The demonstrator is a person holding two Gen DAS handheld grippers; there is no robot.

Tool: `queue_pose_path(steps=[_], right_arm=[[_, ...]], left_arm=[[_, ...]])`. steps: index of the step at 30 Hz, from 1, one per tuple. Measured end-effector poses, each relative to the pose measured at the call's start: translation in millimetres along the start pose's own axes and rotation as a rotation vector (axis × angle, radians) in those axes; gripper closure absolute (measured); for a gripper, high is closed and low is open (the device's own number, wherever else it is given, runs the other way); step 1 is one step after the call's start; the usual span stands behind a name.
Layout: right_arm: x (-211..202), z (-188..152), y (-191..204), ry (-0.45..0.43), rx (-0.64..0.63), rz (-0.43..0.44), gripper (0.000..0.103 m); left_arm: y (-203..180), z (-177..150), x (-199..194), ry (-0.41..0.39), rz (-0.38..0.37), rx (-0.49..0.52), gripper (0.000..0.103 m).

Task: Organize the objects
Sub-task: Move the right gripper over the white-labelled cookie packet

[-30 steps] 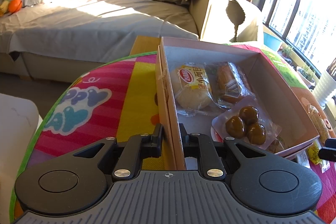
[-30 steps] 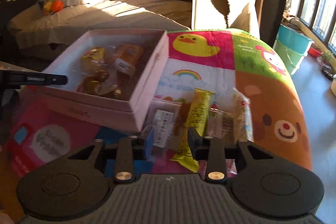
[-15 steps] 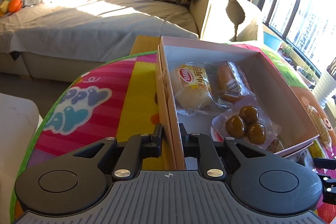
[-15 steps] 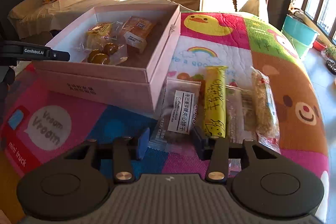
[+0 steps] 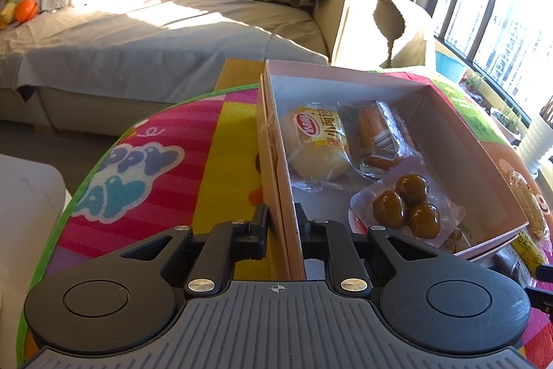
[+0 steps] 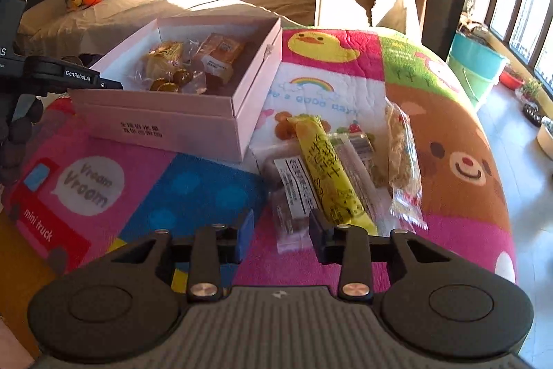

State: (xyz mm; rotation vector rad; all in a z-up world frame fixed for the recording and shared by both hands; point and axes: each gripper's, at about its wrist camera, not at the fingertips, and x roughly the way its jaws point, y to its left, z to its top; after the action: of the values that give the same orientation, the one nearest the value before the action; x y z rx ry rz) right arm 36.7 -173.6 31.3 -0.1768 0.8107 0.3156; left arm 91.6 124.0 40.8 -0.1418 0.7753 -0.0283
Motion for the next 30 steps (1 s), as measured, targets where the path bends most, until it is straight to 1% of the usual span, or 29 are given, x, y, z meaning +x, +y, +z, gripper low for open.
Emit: queue_pose_path(steps=[1,2,4,7,8,10,13,16,19,21,22,24,25,26,30], right_arm=[[6.3,4.2,-0.8,-0.001,-0.004,0.004,0.053],[12.9,7.9,-2.6,0.001,-0.005,0.010,0.041],[24.5,13.3,-7.0,0.008,0.000,0.041,0.032],[37.8,16.3,-12.1,0.017,-0.016,0.011,0.032],[40.4,16.3,-15.8,0.022,-0.011,0.001,0.030],[43.0,15.8,-27.5,0.031,0.037,0.004,0.025],[39.8,11.5,-36.3,0.040,0.090,0.030,0.025],[35.1,7.1,-31.3,0.037,0.085,0.058,0.025],[36.0,4.9,-18.2,0.023,0.046,0.036,0.024],[37.6,7.1,-14.6,0.013,0.050,0.039,0.026],[38.0,8.5,-12.6,0.010,0.046,0.035,0.031],[35.9,11.1,-8.4,0.015,0.025,0.045,0.047],[33.5,11.8,-6.7,0.021,0.015,0.052,0.063],[30.0,12.5,-4.2,0.038,-0.003,0.055,0.066],[8.7,4.8,3.7,0.110,-0.042,0.030,0.068]], left_arm=[[-0.1,0.1,0.0,0.001,0.000,0.000,0.087],[-0.3,0.2,-0.1,0.001,0.001,0.002,0.087],[-0.1,0.6,0.1,0.002,0.001,0.003,0.087],[0.7,1.0,-0.1,0.004,0.000,0.003,0.087],[0.7,1.0,-0.1,0.004,0.000,0.004,0.087],[0.7,1.2,0.0,0.004,0.000,0.003,0.087],[0.2,1.4,0.9,0.006,0.004,0.002,0.087],[-0.2,1.2,2.7,0.008,0.009,0.001,0.087],[-0.1,0.8,2.9,0.008,0.010,0.000,0.087],[-0.5,0.6,2.6,0.010,0.013,0.001,0.087],[-1.1,0.6,2.3,0.012,0.015,0.003,0.087],[-2.2,0.3,1.6,0.014,0.019,0.008,0.087],[-2.0,0.1,1.4,0.013,0.019,0.004,0.087],[-1.2,0.0,1.4,0.012,0.017,-0.004,0.087],[-0.2,0.5,2.3,0.006,0.018,-0.017,0.088]])
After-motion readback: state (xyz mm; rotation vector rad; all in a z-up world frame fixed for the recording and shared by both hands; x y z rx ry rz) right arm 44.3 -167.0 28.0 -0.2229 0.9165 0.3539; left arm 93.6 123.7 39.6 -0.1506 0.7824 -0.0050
